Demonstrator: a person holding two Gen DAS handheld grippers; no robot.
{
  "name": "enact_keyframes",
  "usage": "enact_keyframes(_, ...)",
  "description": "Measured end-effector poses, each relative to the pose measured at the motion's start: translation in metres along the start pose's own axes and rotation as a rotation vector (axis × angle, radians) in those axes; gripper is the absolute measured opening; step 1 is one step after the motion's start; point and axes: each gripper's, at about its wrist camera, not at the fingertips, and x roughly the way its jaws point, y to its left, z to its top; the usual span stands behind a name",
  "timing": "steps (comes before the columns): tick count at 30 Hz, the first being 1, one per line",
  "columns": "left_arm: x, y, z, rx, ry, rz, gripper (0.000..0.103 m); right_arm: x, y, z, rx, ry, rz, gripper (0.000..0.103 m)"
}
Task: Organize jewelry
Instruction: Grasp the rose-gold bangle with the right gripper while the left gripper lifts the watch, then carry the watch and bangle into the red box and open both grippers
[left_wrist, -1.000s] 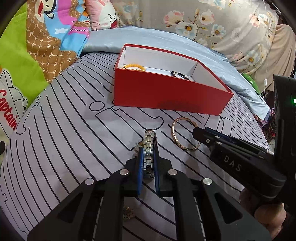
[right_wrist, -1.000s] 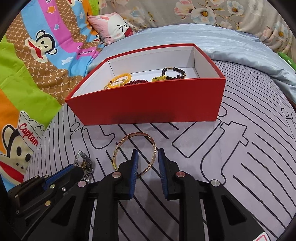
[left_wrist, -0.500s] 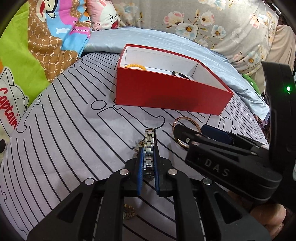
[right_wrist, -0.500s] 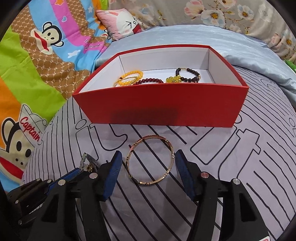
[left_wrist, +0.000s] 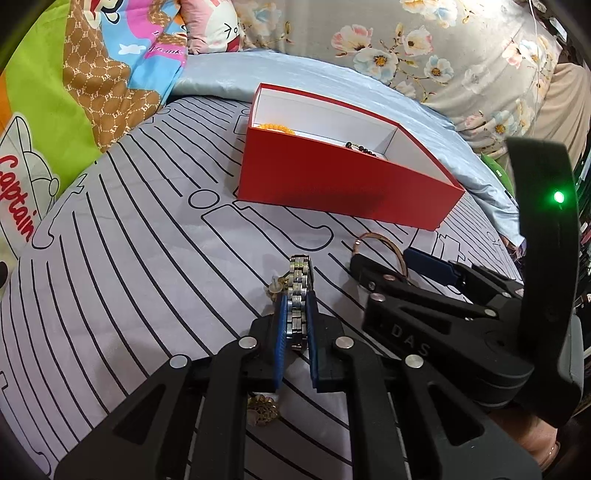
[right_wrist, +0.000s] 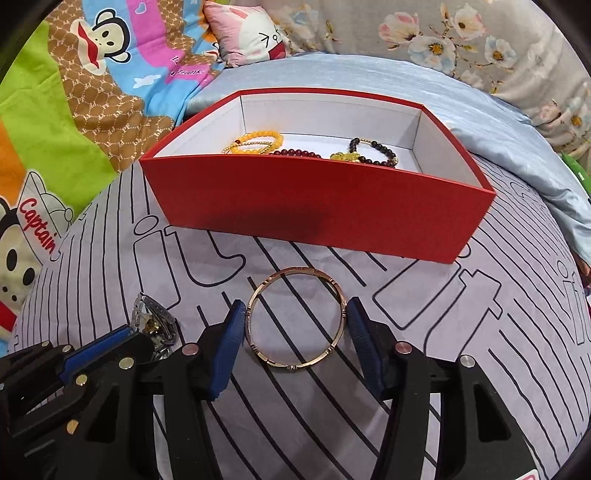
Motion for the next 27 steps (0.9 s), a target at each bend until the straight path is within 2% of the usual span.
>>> enact_keyframes(6, -0.014, -0.003, 0.009, 0.004, -0.033, -0.008, 0.01, -0.019, -0.012, -0.004, 0.048, -0.024, 0.019, 0.054)
enact_keyframes(18, -0.047, -0.03, 0.037, 0.074, -0.094, -0.011, 0.01, -0.073, -0.033, -0.005, 0.085, -0.104, 0.044, 0.054)
enact_keyframes(27, -0.061, -0.048, 0.075, 0.112, -0.165, 0.002, 0.01, -0.099, -0.048, 0.014, 0.092, -0.178, 0.049, 0.054)
